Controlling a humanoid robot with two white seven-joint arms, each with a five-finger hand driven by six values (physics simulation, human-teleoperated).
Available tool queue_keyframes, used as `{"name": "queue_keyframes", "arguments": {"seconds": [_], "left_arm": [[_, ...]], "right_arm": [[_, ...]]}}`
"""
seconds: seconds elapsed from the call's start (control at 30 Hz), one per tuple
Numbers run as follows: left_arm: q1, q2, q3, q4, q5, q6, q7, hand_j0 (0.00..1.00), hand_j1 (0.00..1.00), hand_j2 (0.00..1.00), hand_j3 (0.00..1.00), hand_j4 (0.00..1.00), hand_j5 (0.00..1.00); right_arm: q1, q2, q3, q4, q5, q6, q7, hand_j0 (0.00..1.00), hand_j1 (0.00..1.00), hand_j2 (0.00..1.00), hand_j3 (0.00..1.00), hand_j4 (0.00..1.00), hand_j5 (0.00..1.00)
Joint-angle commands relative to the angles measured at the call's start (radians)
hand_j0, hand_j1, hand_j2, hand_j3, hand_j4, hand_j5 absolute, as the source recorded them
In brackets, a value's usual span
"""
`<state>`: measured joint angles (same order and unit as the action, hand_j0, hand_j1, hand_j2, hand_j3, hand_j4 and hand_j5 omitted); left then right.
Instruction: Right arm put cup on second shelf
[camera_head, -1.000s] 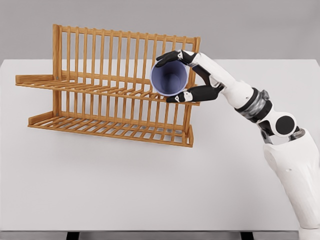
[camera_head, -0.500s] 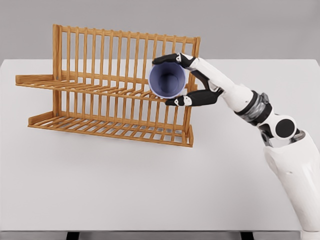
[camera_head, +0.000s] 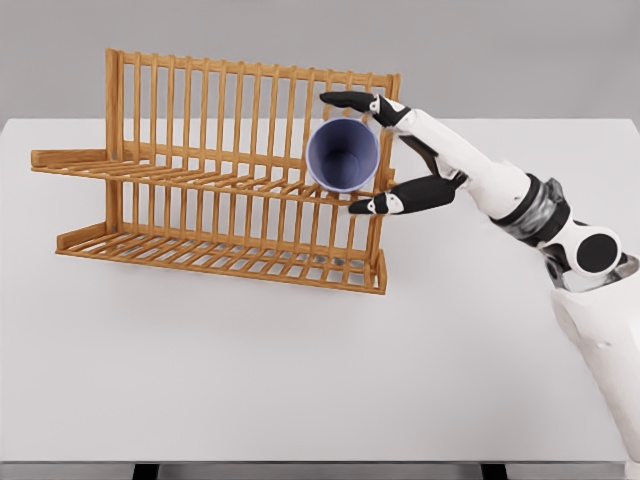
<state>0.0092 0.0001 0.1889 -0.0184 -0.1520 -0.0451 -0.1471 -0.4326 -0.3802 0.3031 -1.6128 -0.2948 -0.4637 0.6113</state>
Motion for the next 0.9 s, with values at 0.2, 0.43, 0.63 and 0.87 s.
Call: {"name": "queue_keyframes", "arguments": {"seconds": [0.2,0.43,0.63,0.87], "left_arm": [[0.0,0.0,0.0,0.0,0.0,0.001,0.0,1.0,1.0,1.0,1.0,1.0,1.0],[0.0,0.0,0.0,0.0,0.0,0.001,0.0,1.0,1.0,1.0,1.0,1.0,1.0],[0.0,0.0,0.001,0.0,0.0,0.001,0.0,1.0,1.0,1.0,1.0,1.0,1.0],[0.0,0.0,0.0,0.0,0.0,-0.001,0.0,1.0,1.0,1.0,1.0,1.0,1.0]], "right_arm": [[0.002,-0.054,-0.052,-0.15,-0.023,0.091,0.0,0.99,0.99,0.99,0.99,0.99,0.99],[0.049,-0.227,-0.053,-0.153,-0.194,0.092,0.0,0.99,0.99,0.99,0.99,0.99,0.99],[0.173,-0.332,-0.139,-0.153,-0.239,0.066,0.0,0.99,0.99,0.99,0.99,0.99,0.99],[0.216,-0.347,-0.167,-0.151,-0.236,0.065,0.0,0.99,0.99,0.99,0.99,0.99,0.99]]}}
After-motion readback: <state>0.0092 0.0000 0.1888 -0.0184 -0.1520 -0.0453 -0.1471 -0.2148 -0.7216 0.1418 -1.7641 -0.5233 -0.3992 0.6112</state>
